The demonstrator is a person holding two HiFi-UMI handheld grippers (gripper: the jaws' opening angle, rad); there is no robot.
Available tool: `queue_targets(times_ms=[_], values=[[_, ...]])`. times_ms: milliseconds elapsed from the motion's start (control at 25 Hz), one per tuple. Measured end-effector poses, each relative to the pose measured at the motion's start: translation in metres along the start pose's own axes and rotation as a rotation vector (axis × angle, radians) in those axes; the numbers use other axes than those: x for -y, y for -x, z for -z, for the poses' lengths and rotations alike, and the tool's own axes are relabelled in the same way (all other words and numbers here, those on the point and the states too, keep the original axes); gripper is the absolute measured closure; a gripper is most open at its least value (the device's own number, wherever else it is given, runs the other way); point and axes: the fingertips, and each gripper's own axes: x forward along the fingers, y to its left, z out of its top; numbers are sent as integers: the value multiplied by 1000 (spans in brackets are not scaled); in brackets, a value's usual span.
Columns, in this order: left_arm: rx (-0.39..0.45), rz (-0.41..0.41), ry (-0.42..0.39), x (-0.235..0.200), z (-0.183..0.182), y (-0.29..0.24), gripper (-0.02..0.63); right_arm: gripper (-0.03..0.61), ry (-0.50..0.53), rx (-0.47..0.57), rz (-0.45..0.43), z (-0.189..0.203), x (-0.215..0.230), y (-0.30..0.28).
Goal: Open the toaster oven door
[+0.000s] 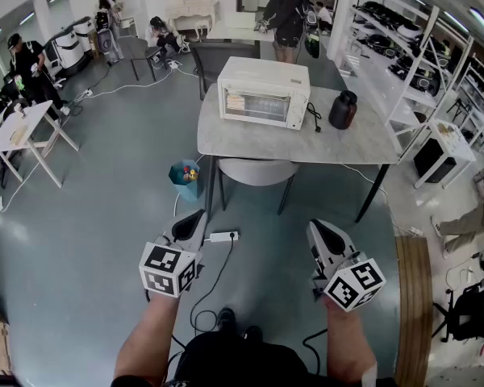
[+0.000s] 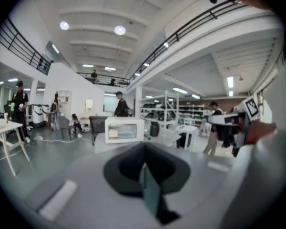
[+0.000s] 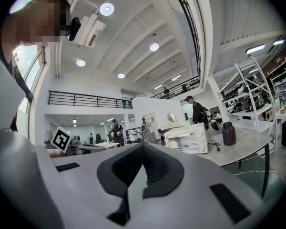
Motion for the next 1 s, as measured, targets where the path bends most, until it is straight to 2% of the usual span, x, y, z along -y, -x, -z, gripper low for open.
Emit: queue_targets(times_ms=[160, 280, 600, 1000], values=[[40, 9, 24, 26, -12, -4, 606, 587, 8, -12, -12, 2, 11, 16], [37, 10, 13, 40, -7, -5, 606, 587, 9, -21, -7, 4, 14, 27], [51, 14, 5, 49, -10, -4, 606, 588, 56, 9, 32, -11, 20, 39], [57, 0, -5, 61, -17, -1, 606, 586, 23, 19, 37, -11, 27, 51]])
